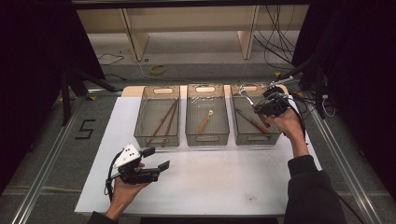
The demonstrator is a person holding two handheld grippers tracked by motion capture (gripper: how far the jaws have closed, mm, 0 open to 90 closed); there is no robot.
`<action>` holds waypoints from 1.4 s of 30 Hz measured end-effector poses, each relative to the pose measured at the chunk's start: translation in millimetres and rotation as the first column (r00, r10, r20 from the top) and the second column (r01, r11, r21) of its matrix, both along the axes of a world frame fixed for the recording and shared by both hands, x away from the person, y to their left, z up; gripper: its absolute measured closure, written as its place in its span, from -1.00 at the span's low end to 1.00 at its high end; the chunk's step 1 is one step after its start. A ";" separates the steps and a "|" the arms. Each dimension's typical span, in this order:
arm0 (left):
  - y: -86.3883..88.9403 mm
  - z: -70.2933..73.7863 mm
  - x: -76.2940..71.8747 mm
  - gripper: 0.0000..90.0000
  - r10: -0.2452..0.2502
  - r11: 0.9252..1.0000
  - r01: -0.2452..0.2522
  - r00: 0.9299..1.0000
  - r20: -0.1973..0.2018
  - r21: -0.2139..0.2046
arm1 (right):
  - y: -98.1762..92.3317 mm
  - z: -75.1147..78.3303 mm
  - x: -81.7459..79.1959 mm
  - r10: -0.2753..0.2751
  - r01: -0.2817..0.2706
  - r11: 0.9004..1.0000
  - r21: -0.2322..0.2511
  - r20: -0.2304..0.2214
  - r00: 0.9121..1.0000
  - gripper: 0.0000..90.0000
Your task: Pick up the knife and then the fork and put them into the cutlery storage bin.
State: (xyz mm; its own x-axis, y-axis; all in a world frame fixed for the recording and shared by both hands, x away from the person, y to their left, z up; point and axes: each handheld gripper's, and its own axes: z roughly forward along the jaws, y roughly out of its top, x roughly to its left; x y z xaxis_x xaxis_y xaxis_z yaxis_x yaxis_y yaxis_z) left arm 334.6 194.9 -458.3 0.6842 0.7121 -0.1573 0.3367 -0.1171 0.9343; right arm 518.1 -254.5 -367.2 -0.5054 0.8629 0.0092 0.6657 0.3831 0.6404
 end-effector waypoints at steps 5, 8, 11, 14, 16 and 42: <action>0.3 0.0 0.0 -0.57 0.000 1.000 0.000 1.000 0.000 -0.001 | 0.8 -3.7 6.3 -0.017 0.017 1.000 -0.005 -0.011 1.000 0.73; 0.3 0.1 0.0 -0.57 0.000 1.000 0.000 1.000 0.000 -0.001 | 1.3 -5.1 8.9 -0.028 0.027 1.000 -0.010 -0.016 0.999 0.73; 0.2 0.1 0.0 -0.57 0.000 1.000 0.000 1.000 0.000 -0.001 | 0.9 -6.6 11.0 -0.034 0.034 0.999 -0.012 -0.015 0.999 0.73; 0.0 -0.1 0.0 -0.57 0.000 1.000 0.000 1.000 0.000 0.000 | 0.7 -8.0 12.1 -0.038 0.038 0.999 -0.013 -0.019 0.999 0.73; -0.1 0.0 0.0 -0.57 0.000 1.000 0.000 1.000 0.001 0.000 | 0.9 -8.8 12.9 -0.043 0.043 0.999 -0.013 -0.023 0.999 0.73; -0.2 0.1 -0.2 -0.57 0.000 1.000 0.000 1.000 0.003 0.000 | 4.4 -28.7 19.6 -0.064 0.060 0.997 -0.057 -0.071 0.995 0.72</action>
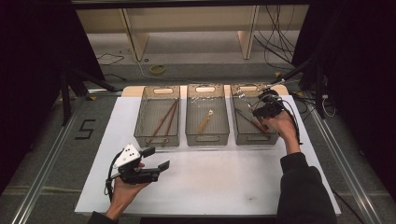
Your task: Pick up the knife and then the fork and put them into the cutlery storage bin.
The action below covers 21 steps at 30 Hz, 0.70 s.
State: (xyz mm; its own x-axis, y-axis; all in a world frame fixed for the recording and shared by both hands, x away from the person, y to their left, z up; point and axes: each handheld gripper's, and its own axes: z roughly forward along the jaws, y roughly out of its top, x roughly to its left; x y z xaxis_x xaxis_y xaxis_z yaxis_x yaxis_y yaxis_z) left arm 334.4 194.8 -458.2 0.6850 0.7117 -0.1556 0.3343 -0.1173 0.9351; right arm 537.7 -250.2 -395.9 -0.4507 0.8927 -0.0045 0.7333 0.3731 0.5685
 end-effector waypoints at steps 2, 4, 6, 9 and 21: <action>0.1 -0.2 0.2 -0.57 0.000 1.000 0.000 1.000 -0.001 0.000 | 0.5 -1.9 0.4 -0.002 0.002 1.000 -0.003 -0.006 1.000 0.72; 0.2 -0.1 0.1 -0.57 0.000 1.000 0.000 1.000 -0.001 0.000 | 1.1 -3.4 0.9 -0.006 0.006 1.000 -0.003 -0.008 1.000 0.72; 0.3 0.2 0.0 -0.57 -0.001 1.000 0.001 1.000 -0.002 -0.001 | 2.2 -5.3 1.7 -0.004 0.003 1.000 -0.008 -0.017 1.000 0.70; 0.2 0.1 -0.1 -0.57 -0.001 1.000 0.001 1.000 -0.002 0.000 | 2.6 -5.6 2.3 -0.002 0.003 1.000 0.017 -0.025 1.000 0.59; 0.2 -0.2 0.2 -0.57 0.000 1.000 0.000 1.000 -0.001 0.000 | 7.7 3.8 -8.9 0.038 -0.039 0.997 0.063 0.021 0.999 0.23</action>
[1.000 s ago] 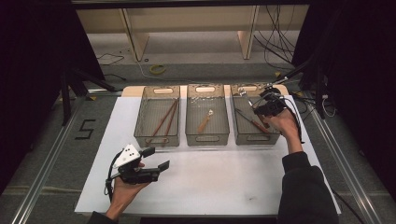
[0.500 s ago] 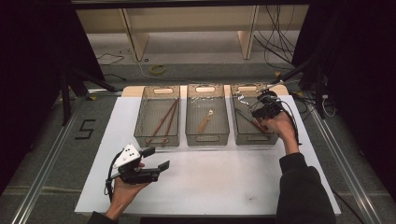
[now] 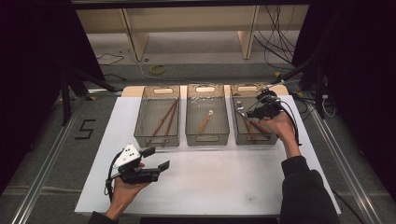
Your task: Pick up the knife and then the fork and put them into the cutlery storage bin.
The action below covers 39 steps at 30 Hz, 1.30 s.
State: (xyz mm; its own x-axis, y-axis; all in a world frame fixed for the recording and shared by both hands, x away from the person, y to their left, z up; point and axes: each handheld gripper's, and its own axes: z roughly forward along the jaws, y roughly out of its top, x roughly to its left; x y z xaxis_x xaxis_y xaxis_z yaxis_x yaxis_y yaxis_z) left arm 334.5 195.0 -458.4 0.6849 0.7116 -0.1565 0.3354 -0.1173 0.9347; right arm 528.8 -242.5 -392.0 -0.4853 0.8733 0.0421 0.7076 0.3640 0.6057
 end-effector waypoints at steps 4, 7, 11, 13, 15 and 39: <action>-0.3 0.0 -0.1 -0.57 0.000 1.000 0.000 1.000 0.002 0.000 | 4.9 2.4 -8.3 0.029 -0.029 1.000 0.012 0.026 0.999 0.13; -0.2 0.0 -0.1 -0.57 0.000 1.000 0.000 1.000 0.002 -0.001 | 8.9 4.3 -15.8 0.048 -0.049 0.998 0.029 0.045 0.998 0.06; -0.3 -0.1 0.0 -0.57 0.000 1.000 0.000 1.000 0.002 0.000 | 13.1 7.4 -27.0 0.066 -0.072 0.995 0.072 0.084 0.994 -0.02; -0.3 -0.1 0.0 -0.57 0.000 1.000 0.000 1.000 0.001 -0.002 | 15.5 9.2 -34.2 0.070 -0.081 0.992 0.092 0.110 0.991 -0.05; -0.2 -0.1 0.0 -0.57 0.000 1.000 0.000 1.000 0.001 -0.002 | 19.3 10.0 -43.4 0.083 -0.098 0.989 0.113 0.138 0.987 -0.07; -1.9 -1.4 2.9 -0.57 -0.015 1.000 0.015 1.000 -0.011 0.006 | 35.6 -0.9 -97.0 0.156 -0.212 0.951 0.226 0.242 0.958 -0.21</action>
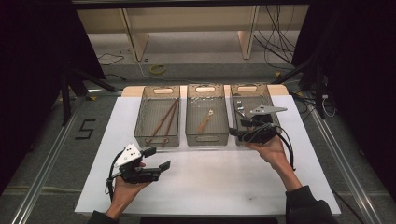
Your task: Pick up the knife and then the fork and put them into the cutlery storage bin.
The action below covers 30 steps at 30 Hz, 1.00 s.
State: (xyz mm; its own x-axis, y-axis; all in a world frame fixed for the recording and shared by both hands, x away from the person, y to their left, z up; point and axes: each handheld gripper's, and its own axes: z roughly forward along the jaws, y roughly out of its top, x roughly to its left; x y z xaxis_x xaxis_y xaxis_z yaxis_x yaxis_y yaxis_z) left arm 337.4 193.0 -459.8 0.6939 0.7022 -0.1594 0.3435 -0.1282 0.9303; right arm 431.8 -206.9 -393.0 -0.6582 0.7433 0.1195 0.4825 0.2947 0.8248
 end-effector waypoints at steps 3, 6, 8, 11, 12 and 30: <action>0.1 0.3 -0.1 -0.57 0.004 1.000 -0.004 1.000 0.000 -0.003 | 1.2 -2.4 -4.0 0.013 -0.013 1.000 0.007 -0.003 1.000 -0.24; 0.3 -0.1 -0.2 -0.57 0.006 1.000 -0.006 1.000 -0.003 0.001 | 1.7 -4.2 -7.7 0.030 -0.030 0.999 0.016 0.000 1.000 -0.26; 0.1 -0.2 -0.2 -0.57 0.003 1.000 -0.003 1.000 -0.006 0.002 | 1.9 -5.0 -11.1 0.038 -0.038 0.999 0.018 0.011 0.999 -0.28; -0.8 -0.5 0.2 -0.57 -0.002 1.000 0.002 1.000 -0.007 0.004 | 1.5 -5.7 -16.5 0.046 -0.046 0.998 0.035 0.018 0.999 -0.29; -1.1 -0.5 0.2 -0.57 -0.006 1.000 0.006 1.000 -0.007 0.008 | 1.4 -6.1 -18.1 0.048 -0.049 0.998 0.042 0.020 0.999 -0.29; -4.4 -1.5 -2.7 -0.57 -0.054 0.998 0.054 0.998 -0.019 0.022 | 6.8 -18.5 -59.1 0.099 -0.105 0.992 0.072 0.082 0.992 -0.33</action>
